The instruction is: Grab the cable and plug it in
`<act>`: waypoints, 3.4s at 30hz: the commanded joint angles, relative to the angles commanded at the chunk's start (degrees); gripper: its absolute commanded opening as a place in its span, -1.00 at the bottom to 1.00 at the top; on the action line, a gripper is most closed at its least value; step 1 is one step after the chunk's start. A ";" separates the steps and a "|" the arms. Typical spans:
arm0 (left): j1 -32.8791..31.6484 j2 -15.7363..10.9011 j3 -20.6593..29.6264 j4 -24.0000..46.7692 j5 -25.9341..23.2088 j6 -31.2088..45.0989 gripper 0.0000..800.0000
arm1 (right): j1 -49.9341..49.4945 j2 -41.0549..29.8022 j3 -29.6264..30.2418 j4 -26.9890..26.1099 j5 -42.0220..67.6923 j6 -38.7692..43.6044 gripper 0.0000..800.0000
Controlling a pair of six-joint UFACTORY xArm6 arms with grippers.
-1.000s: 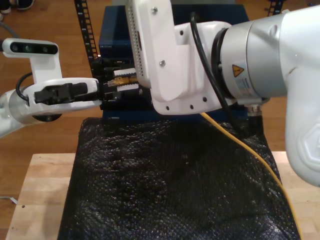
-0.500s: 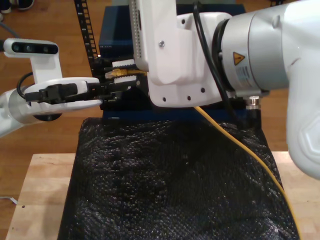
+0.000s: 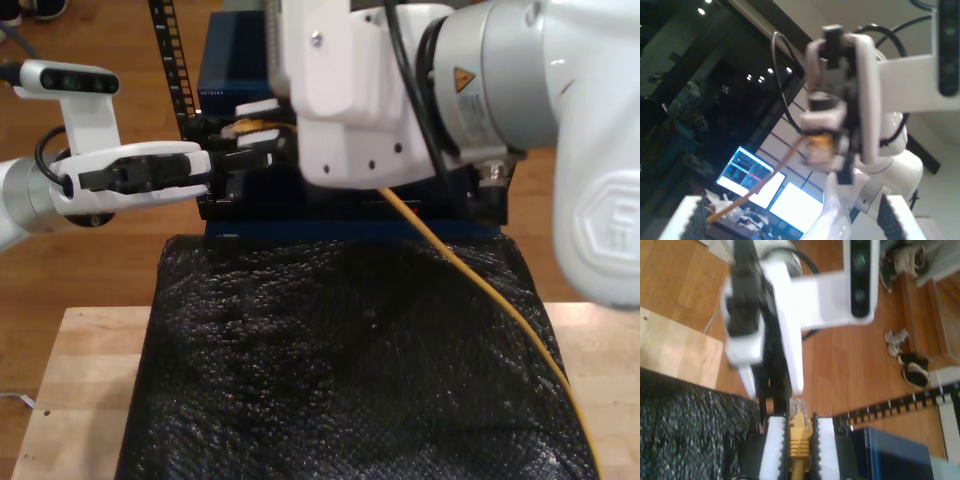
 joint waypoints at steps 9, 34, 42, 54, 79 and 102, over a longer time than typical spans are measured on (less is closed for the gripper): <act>1.85 -0.79 -1.76 3.25 -4.84 0.09 0.98 | -4.92 1.14 0.18 -0.09 5.19 2.81 -1.00; 5.19 -6.15 -8.35 25.32 -21.63 10.11 0.98 | -25.23 7.91 -0.09 -0.35 24.00 4.48 -1.00; 8.09 -6.77 -10.81 36.66 -24.35 15.56 0.99 | -27.60 9.05 0.26 -1.05 25.41 4.48 -1.00; 12.57 -10.37 -12.84 54.95 -26.81 25.32 0.99 | -28.66 11.87 0.44 -2.29 26.20 4.48 -1.00; 27.08 -21.45 6.77 79.82 -26.81 57.85 0.99 | -28.66 15.91 0.18 -3.60 25.85 4.66 -1.00; 46.59 -25.41 27.96 92.13 -38.07 76.92 1.00 | -28.75 16.00 0.26 -5.19 25.93 4.66 -1.00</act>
